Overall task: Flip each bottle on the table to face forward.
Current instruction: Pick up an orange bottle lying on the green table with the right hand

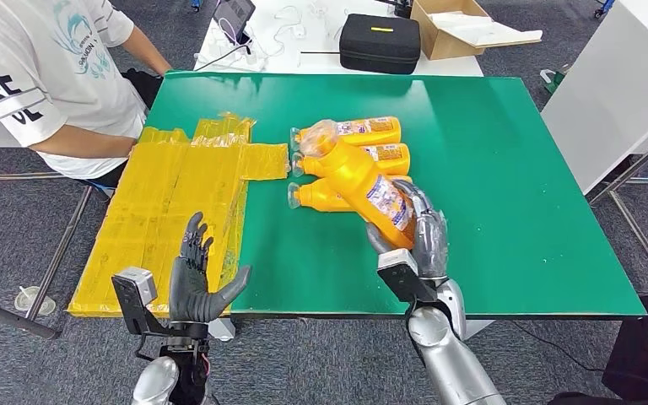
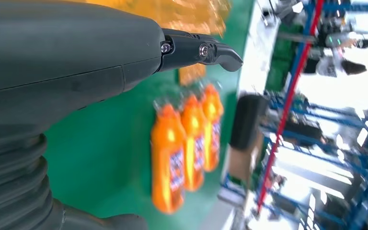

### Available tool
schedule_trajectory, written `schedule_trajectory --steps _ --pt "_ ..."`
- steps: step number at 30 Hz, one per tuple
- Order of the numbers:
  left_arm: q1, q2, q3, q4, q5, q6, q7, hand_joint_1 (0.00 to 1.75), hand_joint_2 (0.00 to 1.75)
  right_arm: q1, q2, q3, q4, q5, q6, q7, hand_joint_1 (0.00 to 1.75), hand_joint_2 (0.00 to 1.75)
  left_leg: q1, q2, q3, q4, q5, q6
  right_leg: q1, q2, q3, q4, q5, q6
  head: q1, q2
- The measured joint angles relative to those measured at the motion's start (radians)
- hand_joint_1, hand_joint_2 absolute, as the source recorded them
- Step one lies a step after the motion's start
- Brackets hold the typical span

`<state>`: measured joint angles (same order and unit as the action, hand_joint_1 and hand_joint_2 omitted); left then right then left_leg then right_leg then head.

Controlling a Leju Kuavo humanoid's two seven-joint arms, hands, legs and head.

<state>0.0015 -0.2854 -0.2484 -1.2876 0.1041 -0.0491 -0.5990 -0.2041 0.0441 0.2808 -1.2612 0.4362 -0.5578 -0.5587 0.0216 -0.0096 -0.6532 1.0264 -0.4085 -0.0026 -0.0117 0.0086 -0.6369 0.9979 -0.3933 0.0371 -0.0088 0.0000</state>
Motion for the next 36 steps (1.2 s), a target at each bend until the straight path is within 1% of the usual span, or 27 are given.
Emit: schedule_trajectory --steps 3,6,10,13,18,23,27,33,36 --pt "-0.005 0.006 -0.021 -0.018 0.029 -0.038 0.013 0.0 1.75 0.017 0.029 -0.042 0.0 -0.016 -0.006 -0.041 1.75 1.75 -0.001 0.0 0.0 0.0 0.0 0.0 -0.001 0.0 0.0 0.0 0.0 0.001 0.0 0.0" --pt "-0.007 0.013 -0.039 -0.026 0.052 -0.078 0.023 0.0 1.75 0.026 0.051 -0.066 0.009 -0.025 0.012 -0.065 1.75 1.75 -0.002 0.0 0.0 0.0 0.0 0.0 -0.001 0.0 0.0 0.0 0.001 0.001 0.0 0.0" --pt "-0.012 0.023 -0.06 -0.03 0.068 -0.132 0.033 0.0 1.75 0.033 0.076 -0.074 0.039 -0.02 0.052 -0.094 1.75 1.75 -0.001 0.0 0.0 0.0 0.0 0.0 0.0 0.0 0.0 0.0 0.001 0.0 0.0 0.0" --pt "-0.017 0.028 -0.07 -0.03 0.073 -0.149 0.039 0.0 1.75 0.035 0.098 -0.071 0.068 -0.01 0.064 -0.112 1.75 1.75 0.0 0.0 0.0 0.0 0.0 0.0 0.0 0.0 0.0 0.0 0.0 0.0 0.0 0.0" --pt "-0.033 0.032 -0.086 -0.023 0.073 -0.157 0.052 0.0 1.75 0.039 0.151 -0.012 0.119 0.03 0.049 -0.135 1.75 1.75 0.0 0.001 0.0 0.0 0.0 0.0 0.001 0.0 -0.001 0.0 0.0 0.0 0.0 0.0" --pt "-0.044 0.032 -0.09 -0.001 0.075 -0.159 0.065 0.0 1.75 0.039 0.184 0.063 0.149 0.08 -0.015 -0.137 1.75 1.75 0.0 0.001 -0.001 0.0 0.0 0.0 0.0 0.0 -0.001 0.0 0.0 0.0 0.0 0.0" --pt "-0.048 0.032 -0.09 0.016 0.083 -0.159 0.071 0.0 1.75 0.038 0.199 0.111 0.163 0.089 -0.045 -0.137 1.75 1.75 0.0 0.001 -0.001 0.0 0.0 0.0 0.0 0.0 -0.001 0.0 0.0 0.0 0.0 0.0" --pt "-0.054 0.032 -0.09 0.035 0.098 -0.162 0.081 0.0 1.75 0.038 0.207 0.148 0.177 0.09 -0.05 -0.137 1.75 1.75 0.0 0.001 -0.001 0.0 0.0 0.0 0.0 0.0 -0.001 0.0 0.0 0.0 0.0 0.0" --pt "-0.058 0.032 -0.088 0.044 0.124 -0.181 0.09 0.0 1.75 0.038 0.208 0.166 0.19 0.088 -0.049 -0.134 1.75 1.75 0.0 0.001 -0.001 0.0 0.0 0.0 0.0 0.0 -0.001 0.0 0.0 0.0 0.0 0.0"
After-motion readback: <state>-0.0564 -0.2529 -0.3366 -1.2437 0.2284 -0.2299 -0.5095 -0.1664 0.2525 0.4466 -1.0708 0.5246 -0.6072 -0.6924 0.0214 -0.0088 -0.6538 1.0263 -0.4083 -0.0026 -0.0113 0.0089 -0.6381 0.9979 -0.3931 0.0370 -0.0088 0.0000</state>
